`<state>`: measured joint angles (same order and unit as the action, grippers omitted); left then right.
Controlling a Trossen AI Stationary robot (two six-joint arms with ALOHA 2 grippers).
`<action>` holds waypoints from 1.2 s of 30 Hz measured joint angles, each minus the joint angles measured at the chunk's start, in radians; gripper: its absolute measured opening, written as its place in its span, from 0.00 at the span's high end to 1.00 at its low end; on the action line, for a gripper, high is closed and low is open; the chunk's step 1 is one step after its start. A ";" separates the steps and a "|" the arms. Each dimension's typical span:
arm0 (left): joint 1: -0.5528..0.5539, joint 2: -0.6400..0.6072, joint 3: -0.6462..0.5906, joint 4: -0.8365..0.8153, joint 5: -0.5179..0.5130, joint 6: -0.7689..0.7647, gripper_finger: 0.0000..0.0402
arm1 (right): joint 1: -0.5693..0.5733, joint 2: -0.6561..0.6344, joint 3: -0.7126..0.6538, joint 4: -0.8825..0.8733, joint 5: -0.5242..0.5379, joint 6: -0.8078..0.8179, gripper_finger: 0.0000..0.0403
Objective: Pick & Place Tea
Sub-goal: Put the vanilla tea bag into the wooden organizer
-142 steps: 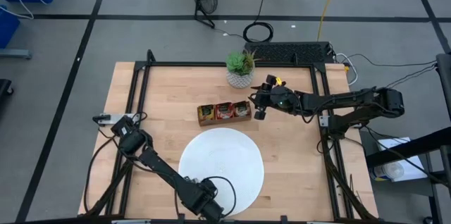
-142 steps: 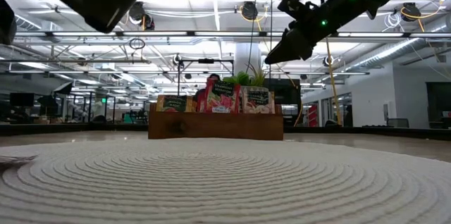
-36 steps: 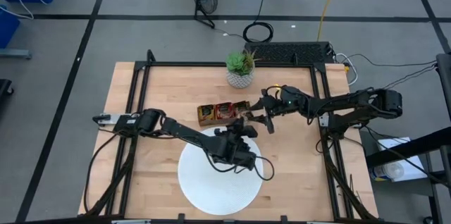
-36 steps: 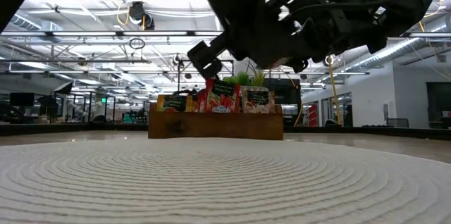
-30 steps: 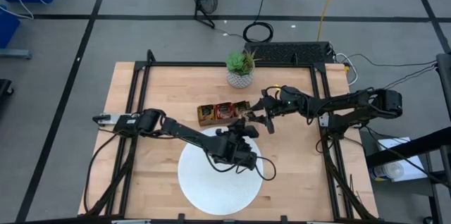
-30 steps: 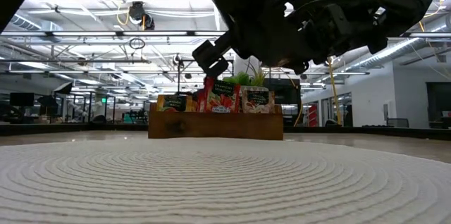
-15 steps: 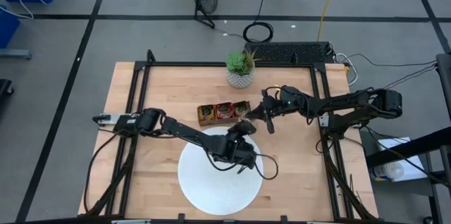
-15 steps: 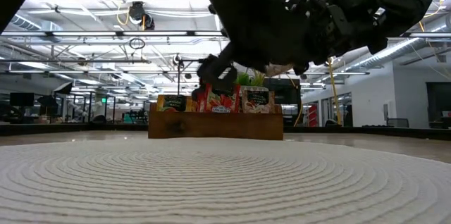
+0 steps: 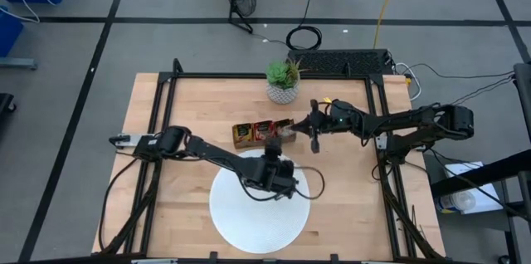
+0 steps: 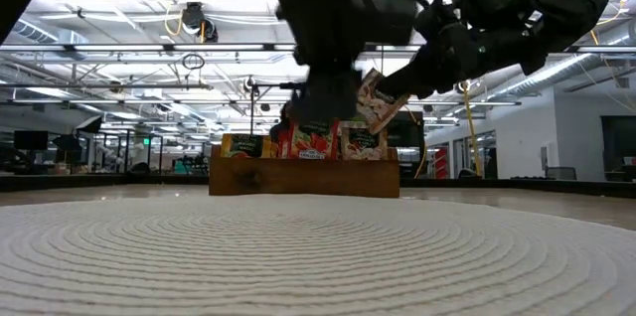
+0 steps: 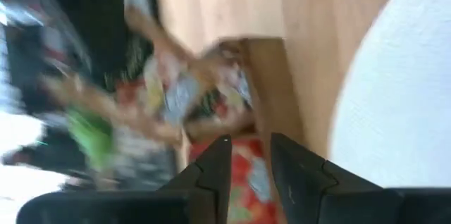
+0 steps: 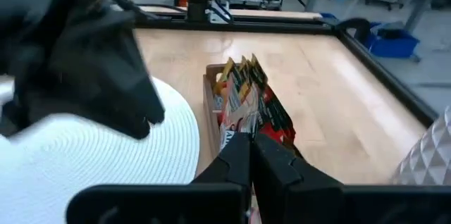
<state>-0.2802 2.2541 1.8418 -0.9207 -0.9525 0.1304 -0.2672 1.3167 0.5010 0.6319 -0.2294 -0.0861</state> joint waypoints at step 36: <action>0.065 -0.982 -1.484 1.829 0.561 -0.019 0.92 | 0.110 0.191 0.345 -0.591 0.226 -0.331 1.00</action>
<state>-0.2153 1.2724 0.3582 0.9082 -0.3915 0.1115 -0.1570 1.5073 0.8463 0.0409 -0.0030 -0.4171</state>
